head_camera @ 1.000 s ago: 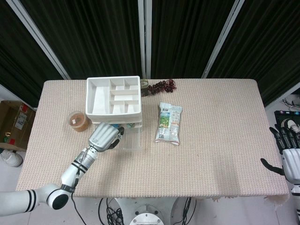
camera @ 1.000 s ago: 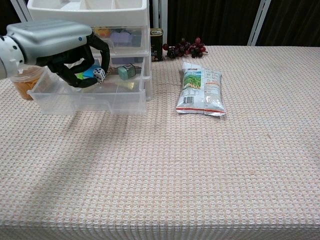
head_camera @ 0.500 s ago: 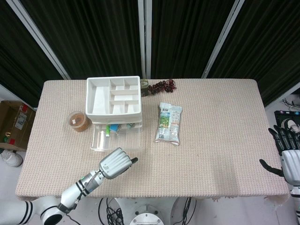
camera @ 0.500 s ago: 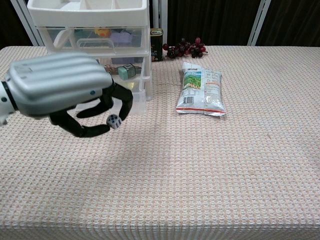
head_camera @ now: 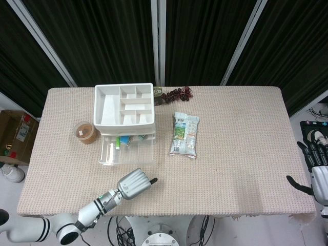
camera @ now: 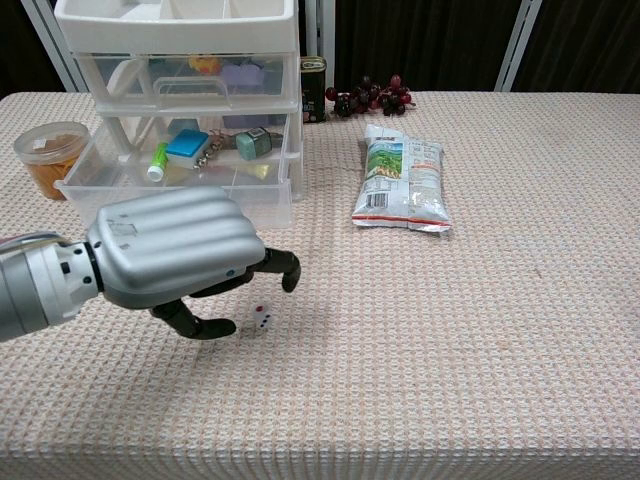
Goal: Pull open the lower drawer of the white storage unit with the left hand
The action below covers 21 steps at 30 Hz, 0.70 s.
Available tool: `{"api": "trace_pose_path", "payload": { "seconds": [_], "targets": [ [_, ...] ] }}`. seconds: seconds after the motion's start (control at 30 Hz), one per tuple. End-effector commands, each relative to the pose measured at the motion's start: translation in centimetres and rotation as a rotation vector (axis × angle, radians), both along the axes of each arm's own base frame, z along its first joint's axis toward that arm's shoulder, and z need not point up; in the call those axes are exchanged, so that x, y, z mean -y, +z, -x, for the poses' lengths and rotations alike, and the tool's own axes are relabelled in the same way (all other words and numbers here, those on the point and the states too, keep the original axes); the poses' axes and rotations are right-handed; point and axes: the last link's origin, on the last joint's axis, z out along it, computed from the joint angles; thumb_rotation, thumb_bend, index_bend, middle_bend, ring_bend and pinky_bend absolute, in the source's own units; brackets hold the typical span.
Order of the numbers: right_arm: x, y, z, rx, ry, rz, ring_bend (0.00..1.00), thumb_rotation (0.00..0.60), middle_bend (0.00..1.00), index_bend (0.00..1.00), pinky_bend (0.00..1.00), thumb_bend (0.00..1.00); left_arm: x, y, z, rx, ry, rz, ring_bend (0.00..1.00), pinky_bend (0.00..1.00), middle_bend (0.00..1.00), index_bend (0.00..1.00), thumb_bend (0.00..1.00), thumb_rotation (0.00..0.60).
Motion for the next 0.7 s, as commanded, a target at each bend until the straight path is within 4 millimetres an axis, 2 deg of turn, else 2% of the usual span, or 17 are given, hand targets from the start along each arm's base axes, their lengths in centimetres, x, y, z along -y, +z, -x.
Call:
{"api": "trace_pose_path", "payload": {
  "seconds": [0.03, 0.17, 0.27, 0.37, 0.5, 0.53, 0.6, 0.7],
  "targets": [
    [0.0, 0.0, -0.1, 0.000, 0.003, 0.000, 0.00, 0.600, 0.04, 0.00, 0.00, 0.10, -0.2, 1.1, -0.2, 0.040, 0.002, -0.035, 0.91, 1.00, 0.82, 0.25, 0.18, 0.600],
    [0.0, 0.1, -0.2, 0.000, 0.007, 0.002, 0.00, 0.600, 0.04, 0.00, 0.00, 0.10, -0.5, 4.4, -0.3, 0.153, 0.027, -0.123, 0.89, 1.00, 0.80, 0.25, 0.15, 0.600],
    [0.0, 0.1, -0.1, 0.003, 0.010, 0.000, 0.00, 0.600, 0.04, 0.00, 0.00, 0.10, -1.1, 8.3, 0.6, 0.296, 0.110, -0.221, 0.86, 1.00, 0.77, 0.25, 0.13, 0.600],
    [-0.1, -0.1, 0.0, 0.006, 0.010, -0.018, 0.00, 0.600, 0.04, 0.00, 0.00, 0.11, -1.8, 12.2, 3.0, 0.386, 0.209, -0.348, 0.84, 1.00, 0.74, 0.26, 0.12, 0.600],
    [0.1, -0.1, 0.0, 0.013, 0.023, -0.024, 0.00, 0.600, 0.04, 0.00, 0.00, 0.14, -2.2, 16.5, 8.0, 0.396, 0.399, -0.491, 0.77, 0.97, 0.69, 0.27, 0.11, 0.600],
    [0.2, -0.1, 0.0, 0.013, 0.026, -0.024, 0.00, 0.600, 0.04, 0.00, 0.00, 0.14, -2.1, 17.2, 9.1, 0.393, 0.442, -0.505, 0.73, 0.91, 0.67, 0.27, 0.11, 0.600],
    [0.3, -0.1, 0.0, 0.013, 0.031, -0.026, 0.00, 0.600, 0.04, 0.00, 0.00, 0.15, -1.5, 18.8, 11.9, 0.377, 0.555, -0.530, 0.60, 0.69, 0.58, 0.27, 0.10, 0.600],
    [0.5, -0.2, 0.1, 0.017, 0.030, -0.035, 0.00, 0.600, 0.04, 0.00, 0.00, 0.16, 0.1, 20.9, 15.7, 0.320, 0.681, -0.573, 0.41, 0.41, 0.43, 0.27, 0.10, 0.600]
  ]
}}
